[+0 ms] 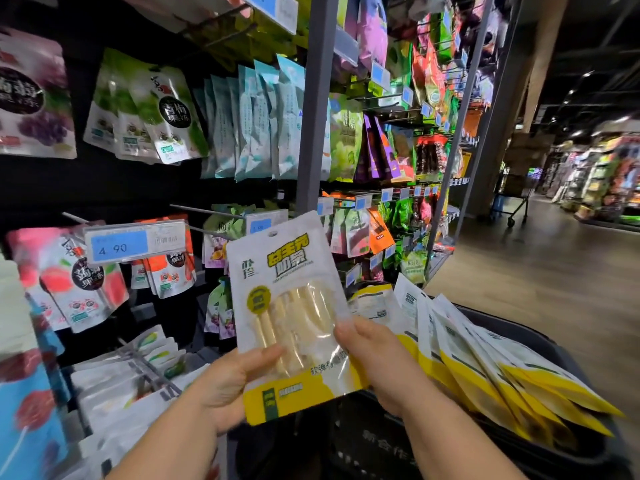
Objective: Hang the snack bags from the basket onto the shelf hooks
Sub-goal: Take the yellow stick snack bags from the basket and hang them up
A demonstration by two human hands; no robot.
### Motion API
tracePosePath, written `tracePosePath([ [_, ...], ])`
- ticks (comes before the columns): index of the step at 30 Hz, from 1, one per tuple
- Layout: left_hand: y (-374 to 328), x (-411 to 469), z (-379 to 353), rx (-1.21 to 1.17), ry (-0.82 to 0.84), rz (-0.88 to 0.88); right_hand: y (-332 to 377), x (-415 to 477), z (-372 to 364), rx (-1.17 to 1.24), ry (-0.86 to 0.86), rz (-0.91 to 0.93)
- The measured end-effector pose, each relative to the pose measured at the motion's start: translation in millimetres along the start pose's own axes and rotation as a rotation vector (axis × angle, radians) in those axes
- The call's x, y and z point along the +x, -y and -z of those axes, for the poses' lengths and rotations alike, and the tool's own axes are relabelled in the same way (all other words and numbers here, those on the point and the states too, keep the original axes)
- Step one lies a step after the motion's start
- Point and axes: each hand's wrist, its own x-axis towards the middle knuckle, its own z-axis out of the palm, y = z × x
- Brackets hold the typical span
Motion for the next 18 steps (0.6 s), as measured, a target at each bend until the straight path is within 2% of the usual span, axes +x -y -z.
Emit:
tracePosePath([
  [3, 10.9, 9.3, 18.1, 0.049, -0.105, 0.029, -13.3, 9.1, 5.6, -0.335, -0.152, 0.021],
  [8, 29.0, 24.0, 43.2, 0.090, -0.184, 0.045, -35.5, 29.1, 37.3, -0.695, -0.554, 0.033],
  [10, 29.7, 23.2, 39.7, 0.116, -0.201, 0.034, -41.2, 35.7, 53.4, -0.746, -0.689, -0.030],
  [12, 30.0, 24.6, 36.0, 0.165, -0.205, 0.040, -44.1, 43.7, 63.8, -0.721, -0.706, -0.181],
  [15, 30.3, 27.8, 35.3, 0.219, -0.228, 0.067, -47.5, 60.3, 68.8, -0.636, -0.641, -0.389],
  [18, 34.3, 32.0, 38.3, 0.231, -0.257, 0.053, -46.1, 72.2, 70.8, -0.644, -0.622, -0.468],
])
